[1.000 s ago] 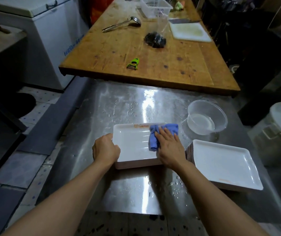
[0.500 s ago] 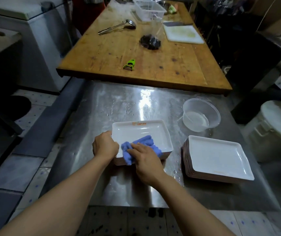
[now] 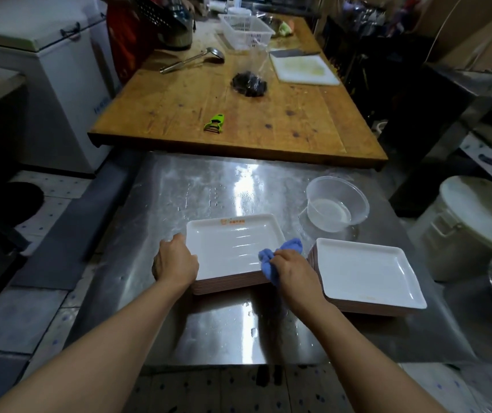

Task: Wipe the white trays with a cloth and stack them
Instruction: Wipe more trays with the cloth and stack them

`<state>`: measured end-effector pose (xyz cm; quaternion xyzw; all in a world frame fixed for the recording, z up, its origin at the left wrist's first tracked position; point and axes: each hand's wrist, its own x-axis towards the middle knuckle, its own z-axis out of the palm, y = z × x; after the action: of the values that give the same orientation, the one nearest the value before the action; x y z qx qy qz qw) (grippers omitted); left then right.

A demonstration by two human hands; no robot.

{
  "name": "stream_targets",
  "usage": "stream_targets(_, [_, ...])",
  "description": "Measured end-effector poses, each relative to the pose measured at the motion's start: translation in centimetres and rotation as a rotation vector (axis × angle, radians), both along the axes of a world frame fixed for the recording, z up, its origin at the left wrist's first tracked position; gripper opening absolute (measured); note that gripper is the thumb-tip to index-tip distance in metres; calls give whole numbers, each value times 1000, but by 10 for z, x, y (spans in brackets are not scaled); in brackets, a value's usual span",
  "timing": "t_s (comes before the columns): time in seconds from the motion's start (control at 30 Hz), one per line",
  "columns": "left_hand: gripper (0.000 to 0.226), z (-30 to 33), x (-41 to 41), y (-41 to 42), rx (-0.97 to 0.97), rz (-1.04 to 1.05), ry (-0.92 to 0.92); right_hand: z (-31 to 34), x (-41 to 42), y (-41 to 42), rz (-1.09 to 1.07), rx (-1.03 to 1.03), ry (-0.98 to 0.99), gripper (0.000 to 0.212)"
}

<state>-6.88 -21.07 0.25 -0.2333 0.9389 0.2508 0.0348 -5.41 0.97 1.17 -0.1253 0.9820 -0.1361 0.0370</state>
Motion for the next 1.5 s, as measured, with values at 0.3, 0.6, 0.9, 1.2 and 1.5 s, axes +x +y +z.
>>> stream_targets(0.3, [28,-1,15,54,-171,-538,100,28,4,23,-366,-537,37,22])
stream_targets(0.6, [13,-10,15,62,-290,-642,232,22,3,41,-427,-611,60,28])
stream_targets(0.9, [6,26,9,60,-235,-638,416,32,-6,42,-495,-717,70,25])
stream_targets(1.2, [16,49,-17,58,-280,-651,454,46,-5,38,-549,-804,30,37])
stream_targets(1.5, [5,116,-2,74,177,-547,641,93,-10,44,-603,-887,257,36])
